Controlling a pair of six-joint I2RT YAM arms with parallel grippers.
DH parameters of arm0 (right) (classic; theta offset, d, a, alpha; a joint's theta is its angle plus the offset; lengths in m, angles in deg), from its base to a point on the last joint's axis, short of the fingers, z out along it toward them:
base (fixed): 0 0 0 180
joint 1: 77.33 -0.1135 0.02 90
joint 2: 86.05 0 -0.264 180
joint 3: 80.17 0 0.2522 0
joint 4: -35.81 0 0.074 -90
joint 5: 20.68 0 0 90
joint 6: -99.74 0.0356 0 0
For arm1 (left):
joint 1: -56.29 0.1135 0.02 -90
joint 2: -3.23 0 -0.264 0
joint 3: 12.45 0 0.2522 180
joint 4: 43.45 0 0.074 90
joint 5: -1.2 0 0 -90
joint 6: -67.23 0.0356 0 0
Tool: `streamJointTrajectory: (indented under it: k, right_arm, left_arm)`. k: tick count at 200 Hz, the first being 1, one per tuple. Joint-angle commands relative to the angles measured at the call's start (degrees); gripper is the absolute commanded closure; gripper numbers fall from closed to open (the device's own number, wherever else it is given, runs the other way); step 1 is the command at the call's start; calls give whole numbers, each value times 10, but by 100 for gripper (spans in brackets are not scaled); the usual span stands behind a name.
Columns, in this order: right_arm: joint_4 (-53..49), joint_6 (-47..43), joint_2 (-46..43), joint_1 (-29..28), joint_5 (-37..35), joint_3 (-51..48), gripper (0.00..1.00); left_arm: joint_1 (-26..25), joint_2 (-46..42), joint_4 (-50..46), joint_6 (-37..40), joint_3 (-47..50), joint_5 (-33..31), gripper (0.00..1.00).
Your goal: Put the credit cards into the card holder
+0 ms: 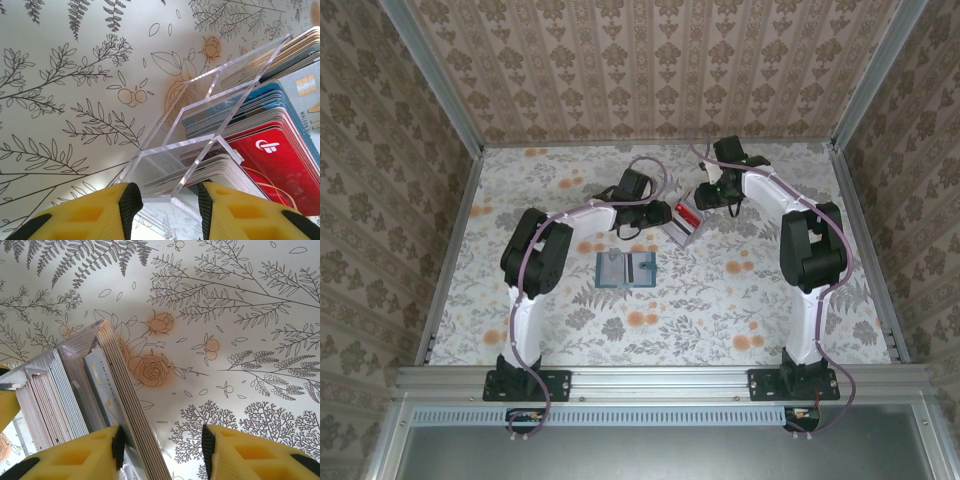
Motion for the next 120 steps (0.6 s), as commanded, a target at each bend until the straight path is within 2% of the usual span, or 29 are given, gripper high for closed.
streamJointTrajectory:
  k: [1, 56, 120]
  right_arm:
    - [1, 3, -22, 8, -19, -5, 55]
    - [3, 2, -34, 8, -13, -4, 63]
    - [6, 4, -50, 7, 0, -11, 78]
  left_arm:
    - [-2, 5, -39, -1, 10, 5, 60]
    - [-2, 5, -42, -1, 8, 5, 60]
    - [-3, 5, -42, 0, 6, 6, 60]
